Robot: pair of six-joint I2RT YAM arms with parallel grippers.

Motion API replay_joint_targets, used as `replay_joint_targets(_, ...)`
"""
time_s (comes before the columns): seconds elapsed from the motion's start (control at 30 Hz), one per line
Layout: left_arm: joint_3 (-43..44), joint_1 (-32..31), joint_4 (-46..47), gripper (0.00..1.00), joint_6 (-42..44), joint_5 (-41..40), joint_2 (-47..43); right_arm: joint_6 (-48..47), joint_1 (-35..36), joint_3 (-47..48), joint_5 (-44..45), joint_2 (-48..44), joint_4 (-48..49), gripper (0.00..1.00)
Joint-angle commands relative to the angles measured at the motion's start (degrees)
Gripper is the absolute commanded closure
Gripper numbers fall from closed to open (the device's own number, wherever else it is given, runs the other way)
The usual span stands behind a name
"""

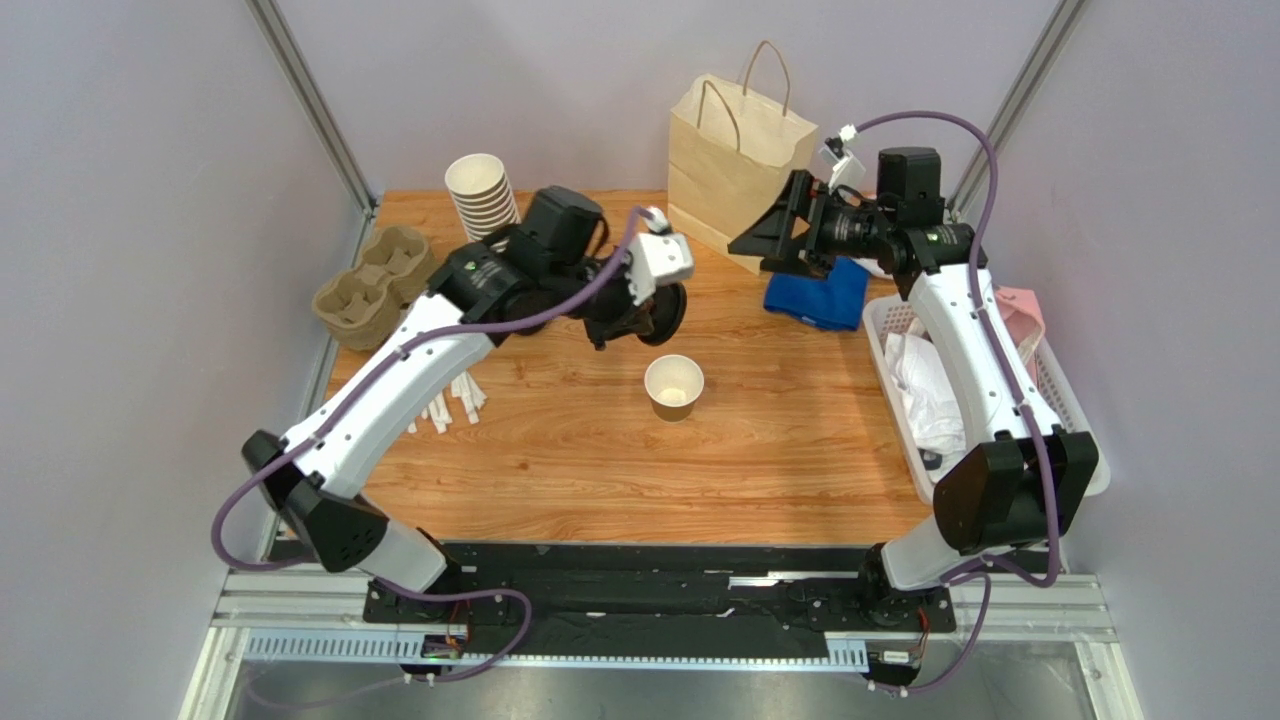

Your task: Pack the takeout coffee

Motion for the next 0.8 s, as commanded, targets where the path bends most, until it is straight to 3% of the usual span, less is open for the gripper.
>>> replay_joint_targets(0.0, 3.58, -4.89, -10.67, 1.00, 16.10, -10.92, 5.52, -13.59, 0.40, -0.45, 5.12, 0.78, -12.08, 0.05)
replay_joint_targets(0.23, 3.93, -10.79, -10.24, 1.00, 23.85, -22.08, 11.42, -15.18, 1.10, -2.91, 3.19, 5.00, -14.02, 0.05)
replay_joint_targets(0.53, 5.24, -15.53, -10.06, 1.00, 27.81, -26.49, 17.13, -15.27, 3.30, -5.90, -0.15, 9.48, -13.85, 0.05)
replay_joint_targets(0.77, 6.04, -16.59, -10.58, 1.00, 29.13, -27.63, 20.38, -14.47, 4.44, -10.29, -2.35, 11.77, -11.21, 0.19)
